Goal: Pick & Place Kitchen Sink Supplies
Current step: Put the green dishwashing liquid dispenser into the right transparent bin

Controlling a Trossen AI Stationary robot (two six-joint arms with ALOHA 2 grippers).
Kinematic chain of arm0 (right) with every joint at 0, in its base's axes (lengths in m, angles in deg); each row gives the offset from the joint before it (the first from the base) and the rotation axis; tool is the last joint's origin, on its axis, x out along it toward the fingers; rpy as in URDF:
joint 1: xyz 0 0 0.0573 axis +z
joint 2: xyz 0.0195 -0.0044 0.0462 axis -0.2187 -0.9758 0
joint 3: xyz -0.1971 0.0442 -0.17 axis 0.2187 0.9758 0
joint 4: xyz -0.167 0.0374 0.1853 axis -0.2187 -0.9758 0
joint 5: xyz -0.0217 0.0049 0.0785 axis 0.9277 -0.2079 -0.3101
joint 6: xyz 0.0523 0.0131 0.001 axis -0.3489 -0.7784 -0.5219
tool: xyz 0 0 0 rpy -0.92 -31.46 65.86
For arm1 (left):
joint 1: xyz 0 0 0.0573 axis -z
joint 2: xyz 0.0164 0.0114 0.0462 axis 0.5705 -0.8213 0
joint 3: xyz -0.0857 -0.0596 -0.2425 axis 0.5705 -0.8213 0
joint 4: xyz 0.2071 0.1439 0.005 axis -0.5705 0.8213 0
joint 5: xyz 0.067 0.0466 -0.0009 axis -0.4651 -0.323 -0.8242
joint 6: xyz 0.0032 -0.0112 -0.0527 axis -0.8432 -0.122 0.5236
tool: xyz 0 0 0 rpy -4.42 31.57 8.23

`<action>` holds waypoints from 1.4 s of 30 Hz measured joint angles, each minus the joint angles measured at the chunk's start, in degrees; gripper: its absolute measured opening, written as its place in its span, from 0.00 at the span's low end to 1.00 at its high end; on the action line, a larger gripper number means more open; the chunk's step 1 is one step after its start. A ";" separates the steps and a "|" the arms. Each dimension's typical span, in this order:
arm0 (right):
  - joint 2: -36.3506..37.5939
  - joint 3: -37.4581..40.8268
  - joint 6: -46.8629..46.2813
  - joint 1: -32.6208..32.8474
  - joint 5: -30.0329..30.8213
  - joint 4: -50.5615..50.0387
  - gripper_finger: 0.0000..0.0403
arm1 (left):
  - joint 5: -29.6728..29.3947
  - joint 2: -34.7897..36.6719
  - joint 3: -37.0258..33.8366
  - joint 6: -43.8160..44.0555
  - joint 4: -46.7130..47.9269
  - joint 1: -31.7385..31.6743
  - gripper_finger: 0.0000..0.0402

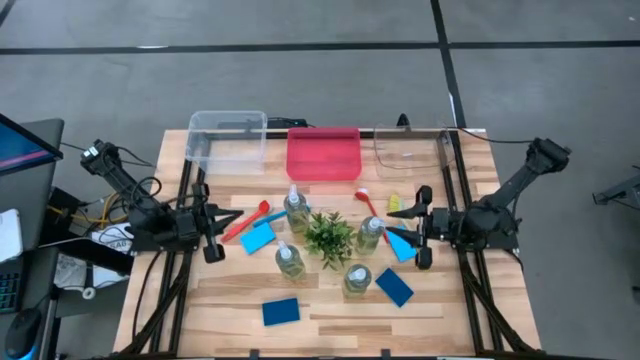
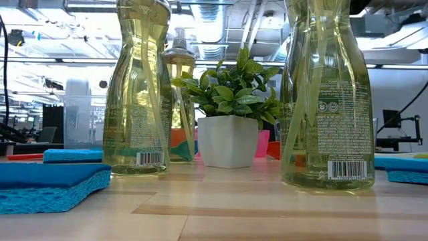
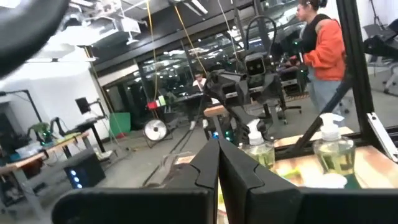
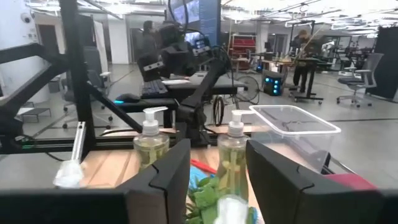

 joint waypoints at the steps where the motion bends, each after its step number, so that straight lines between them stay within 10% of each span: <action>1: 0.00 -0.01 0.00 0.65 0.74 -0.04 0.36 | 0.04 -0.24 -0.06 1.22 0.05 -0.09 0.02; 9: 0.26 0.00 1.61 5.02 2.21 -0.12 0.34 | 4.15 -0.24 0.41 8.49 0.41 -1.64 0.04; 27: 0.17 0.00 2.98 8.42 2.14 -5.15 0.34 | 52.19 -0.44 2.29 29.31 12.39 -22.62 0.04; 42: 0.24 0.02 -2.27 8.40 2.23 -17.70 0.33 | 56.24 -0.46 2.30 28.72 16.79 -36.10 0.04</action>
